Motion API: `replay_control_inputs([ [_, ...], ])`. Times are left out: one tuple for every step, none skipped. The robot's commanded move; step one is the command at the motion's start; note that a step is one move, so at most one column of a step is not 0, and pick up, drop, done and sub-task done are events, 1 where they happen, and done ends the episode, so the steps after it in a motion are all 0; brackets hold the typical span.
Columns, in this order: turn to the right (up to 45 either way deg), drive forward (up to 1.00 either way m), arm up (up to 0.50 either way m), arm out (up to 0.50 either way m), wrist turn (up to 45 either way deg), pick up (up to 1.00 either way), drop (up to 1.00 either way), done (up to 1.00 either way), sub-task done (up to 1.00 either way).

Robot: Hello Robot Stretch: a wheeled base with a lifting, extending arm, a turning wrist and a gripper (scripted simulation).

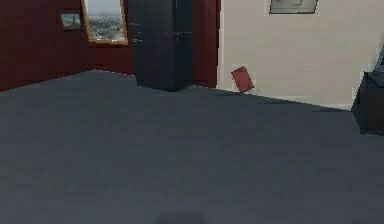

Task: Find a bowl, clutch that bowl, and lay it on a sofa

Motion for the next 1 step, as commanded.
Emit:
replay_control_inputs([
  [27.0, 0.00, 0.00, 0.00, 0.0, 0.00, 0.00, 0.00, 0.00],
])
